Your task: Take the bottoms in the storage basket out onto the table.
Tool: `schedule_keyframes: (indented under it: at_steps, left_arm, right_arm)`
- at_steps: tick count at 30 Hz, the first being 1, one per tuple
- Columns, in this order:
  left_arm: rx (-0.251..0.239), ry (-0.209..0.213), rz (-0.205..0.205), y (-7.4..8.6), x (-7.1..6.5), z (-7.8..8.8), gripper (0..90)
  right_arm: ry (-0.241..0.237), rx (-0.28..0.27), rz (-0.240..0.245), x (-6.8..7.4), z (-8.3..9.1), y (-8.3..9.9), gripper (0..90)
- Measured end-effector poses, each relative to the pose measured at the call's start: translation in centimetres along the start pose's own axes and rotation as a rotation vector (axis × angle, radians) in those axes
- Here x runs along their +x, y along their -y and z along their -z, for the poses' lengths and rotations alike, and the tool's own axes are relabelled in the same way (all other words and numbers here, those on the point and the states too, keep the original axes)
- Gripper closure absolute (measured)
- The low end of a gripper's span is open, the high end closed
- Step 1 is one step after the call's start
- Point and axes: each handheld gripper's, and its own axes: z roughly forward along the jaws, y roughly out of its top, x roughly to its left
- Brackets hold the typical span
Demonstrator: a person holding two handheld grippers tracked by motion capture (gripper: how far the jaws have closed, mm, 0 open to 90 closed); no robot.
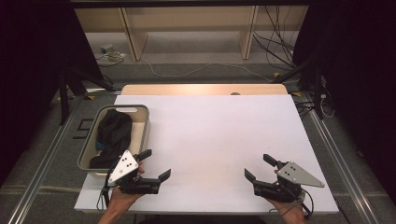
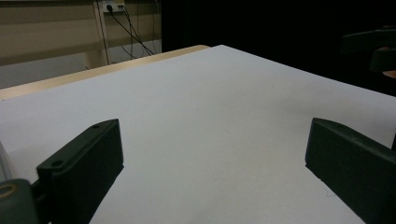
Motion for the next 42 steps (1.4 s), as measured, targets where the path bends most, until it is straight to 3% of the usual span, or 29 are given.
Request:
schedule_keyframes:
  at_steps: [11, 19, 29, 42]
  left_arm:
    - [0.006, -0.007, 0.000, -0.1, 0.0, -0.3, 4.0]
    - [0.005, 0.006, 0.030, -0.3, 0.3, -0.7, 4.1]
    - [0.017, -0.044, 0.061, -1.1, 1.1, -1.1, 4.2]
    - [0.021, -0.102, 0.070, -2.6, 2.1, -2.5, 4.1]
  right_arm:
    - [0.008, -0.004, -0.001, 0.0, 0.0, 0.0, 18.1]
    - [0.013, -0.006, -0.004, -0.1, 0.0, 0.0, 18.1]
    - [0.024, -0.010, -0.005, -0.2, 0.1, -0.1, 18.1]
    - [0.020, -0.007, -0.004, -0.2, 0.0, -0.1, 18.2]
